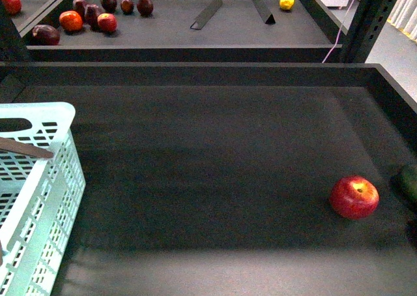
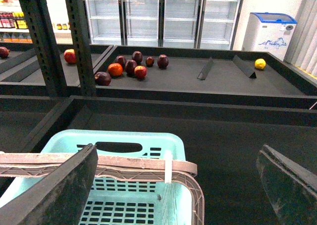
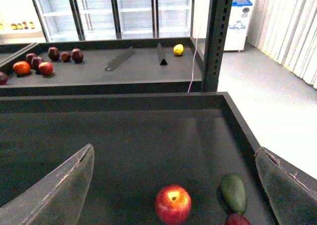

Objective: Pick apple with right arm and hold basket with left

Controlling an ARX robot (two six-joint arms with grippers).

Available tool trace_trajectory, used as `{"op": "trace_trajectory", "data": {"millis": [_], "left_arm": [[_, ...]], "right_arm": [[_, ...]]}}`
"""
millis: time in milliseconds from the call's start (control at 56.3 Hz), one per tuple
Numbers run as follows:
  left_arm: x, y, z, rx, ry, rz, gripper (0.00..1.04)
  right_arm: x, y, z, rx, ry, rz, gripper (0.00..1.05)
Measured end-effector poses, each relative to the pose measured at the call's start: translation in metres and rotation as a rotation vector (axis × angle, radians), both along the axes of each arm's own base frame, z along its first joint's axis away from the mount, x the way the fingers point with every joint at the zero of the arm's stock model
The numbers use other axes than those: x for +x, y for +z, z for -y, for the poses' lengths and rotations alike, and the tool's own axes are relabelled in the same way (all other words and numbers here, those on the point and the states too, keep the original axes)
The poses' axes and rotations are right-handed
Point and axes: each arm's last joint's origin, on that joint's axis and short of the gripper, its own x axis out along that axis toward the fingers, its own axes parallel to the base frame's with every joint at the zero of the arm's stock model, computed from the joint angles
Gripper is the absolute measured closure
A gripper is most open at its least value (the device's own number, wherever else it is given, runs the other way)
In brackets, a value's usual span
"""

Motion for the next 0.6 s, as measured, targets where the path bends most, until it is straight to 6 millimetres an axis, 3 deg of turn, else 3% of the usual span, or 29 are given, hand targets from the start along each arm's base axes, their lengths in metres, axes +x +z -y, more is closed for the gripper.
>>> {"op": "trace_trajectory", "data": {"millis": [604], "left_arm": [[0.0002,-0.001,0.0,-0.046,-0.005,-0.052,0.07]], "right_arm": [[0.0,0.0,0.0,0.0,0.0,0.0,0.09]]}}
